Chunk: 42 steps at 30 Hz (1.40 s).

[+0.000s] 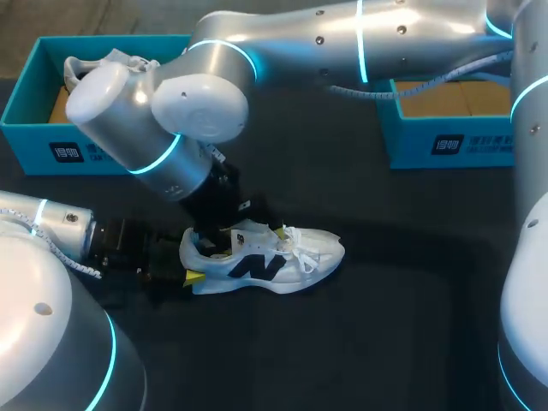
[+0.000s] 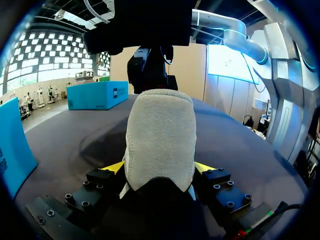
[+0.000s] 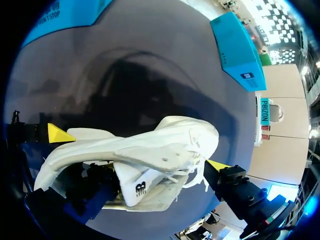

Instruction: Take the shoe out of the shoebox, open the shoe tongue, remove and reinsert the insole, then place the shoe into the shoebox

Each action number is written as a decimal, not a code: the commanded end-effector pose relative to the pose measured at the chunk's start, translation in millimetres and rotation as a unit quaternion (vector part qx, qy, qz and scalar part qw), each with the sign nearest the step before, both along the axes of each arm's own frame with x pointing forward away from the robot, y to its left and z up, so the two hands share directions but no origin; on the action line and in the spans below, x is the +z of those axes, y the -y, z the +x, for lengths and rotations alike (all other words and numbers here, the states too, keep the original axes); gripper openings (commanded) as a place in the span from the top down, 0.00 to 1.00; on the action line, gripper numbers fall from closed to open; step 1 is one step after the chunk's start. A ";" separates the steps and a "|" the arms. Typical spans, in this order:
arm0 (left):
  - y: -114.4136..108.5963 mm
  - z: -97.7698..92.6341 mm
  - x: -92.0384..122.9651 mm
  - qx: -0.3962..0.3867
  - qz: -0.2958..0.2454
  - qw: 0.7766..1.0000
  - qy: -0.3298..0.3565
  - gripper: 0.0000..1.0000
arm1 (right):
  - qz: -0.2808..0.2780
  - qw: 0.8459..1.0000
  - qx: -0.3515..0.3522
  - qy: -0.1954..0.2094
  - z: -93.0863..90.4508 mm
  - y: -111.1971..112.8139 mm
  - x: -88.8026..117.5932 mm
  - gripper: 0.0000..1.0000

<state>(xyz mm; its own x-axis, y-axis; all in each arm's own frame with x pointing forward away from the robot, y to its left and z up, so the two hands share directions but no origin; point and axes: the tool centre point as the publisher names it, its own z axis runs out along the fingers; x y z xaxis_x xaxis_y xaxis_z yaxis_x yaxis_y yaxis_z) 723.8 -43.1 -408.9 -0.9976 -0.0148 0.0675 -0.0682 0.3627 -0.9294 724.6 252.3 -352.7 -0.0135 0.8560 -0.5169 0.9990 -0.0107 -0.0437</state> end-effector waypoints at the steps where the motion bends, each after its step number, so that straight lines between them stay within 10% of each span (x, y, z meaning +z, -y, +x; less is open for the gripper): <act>1: 0.9 3.4 -3.6 -0.001 0.002 1.000 0.000 1.00 | 0.001 0.999 -0.030 0.026 -7.8 6.1 8.9 0.00; 14: 0.9 3.4 -3.6 -0.001 0.002 1.000 0.000 1.00 | 0.003 0.998 -0.052 0.036 -4.5 12.9 28.5 0.00; 23: 0.9 3.4 -3.6 -0.001 0.002 1.000 0.000 1.00 | 0.023 0.997 -0.072 0.036 -2.7 11.8 37.9 0.51; 42: 0.9 3.4 -3.6 -0.001 0.002 1.000 0.000 1.00 | 0.075 0.990 -0.118 0.035 -2.1 27.8 43.8 0.70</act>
